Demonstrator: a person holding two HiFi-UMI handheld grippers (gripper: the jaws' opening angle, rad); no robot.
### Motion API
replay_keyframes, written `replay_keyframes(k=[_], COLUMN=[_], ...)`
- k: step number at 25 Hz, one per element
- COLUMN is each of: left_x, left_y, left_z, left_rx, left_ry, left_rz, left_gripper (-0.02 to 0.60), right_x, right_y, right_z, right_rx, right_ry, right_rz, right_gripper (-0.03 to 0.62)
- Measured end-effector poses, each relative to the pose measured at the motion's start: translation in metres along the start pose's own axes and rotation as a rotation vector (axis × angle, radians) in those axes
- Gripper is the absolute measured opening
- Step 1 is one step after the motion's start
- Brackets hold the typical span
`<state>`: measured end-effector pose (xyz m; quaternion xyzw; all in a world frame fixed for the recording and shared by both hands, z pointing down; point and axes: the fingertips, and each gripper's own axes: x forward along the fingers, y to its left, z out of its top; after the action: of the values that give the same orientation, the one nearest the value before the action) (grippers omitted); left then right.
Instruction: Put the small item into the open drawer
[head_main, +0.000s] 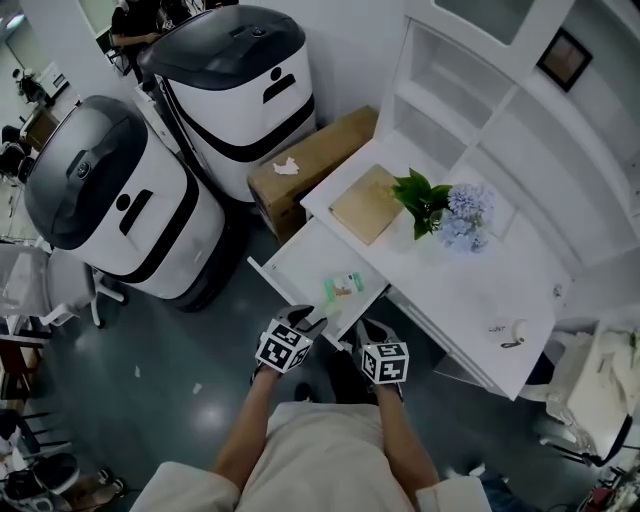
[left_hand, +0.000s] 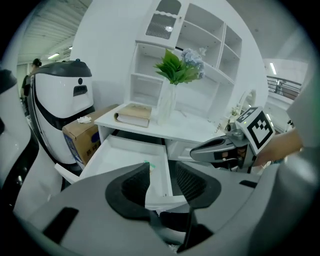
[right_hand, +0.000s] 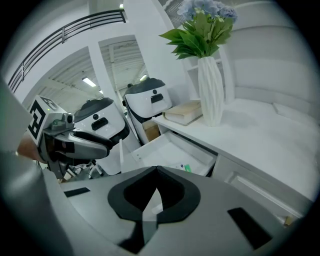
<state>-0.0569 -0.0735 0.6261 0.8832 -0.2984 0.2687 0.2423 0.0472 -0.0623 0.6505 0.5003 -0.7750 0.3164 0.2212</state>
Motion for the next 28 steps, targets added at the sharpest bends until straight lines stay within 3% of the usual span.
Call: replay_keyframes(k=[6, 16, 28], left_x=[-0.010, -0.018, -0.019], left_y=[-0.007, -0.011, -0.011], left_z=[-0.010, -0.013, -0.016], left_rx=[-0.053, -0.067, -0.105], left_ry=[-0.036, -0.057, -0.060], left_rz=[0.009, 0.011, 0.021], left_gripper=[0.165, 0.054, 0.017], right_x=[-0.002, -0.003, -0.004], right_y=[0.006, 0.009, 0.006], right_z=[-0.008, -0.008, -0.009], right_rx=[-0.002, -0.020, -0.024], right_ry=[0.007, 0.008, 0.008], right_rz=[0.006, 0.013, 0.017], right_gripper=[0.025, 0.025, 0.025])
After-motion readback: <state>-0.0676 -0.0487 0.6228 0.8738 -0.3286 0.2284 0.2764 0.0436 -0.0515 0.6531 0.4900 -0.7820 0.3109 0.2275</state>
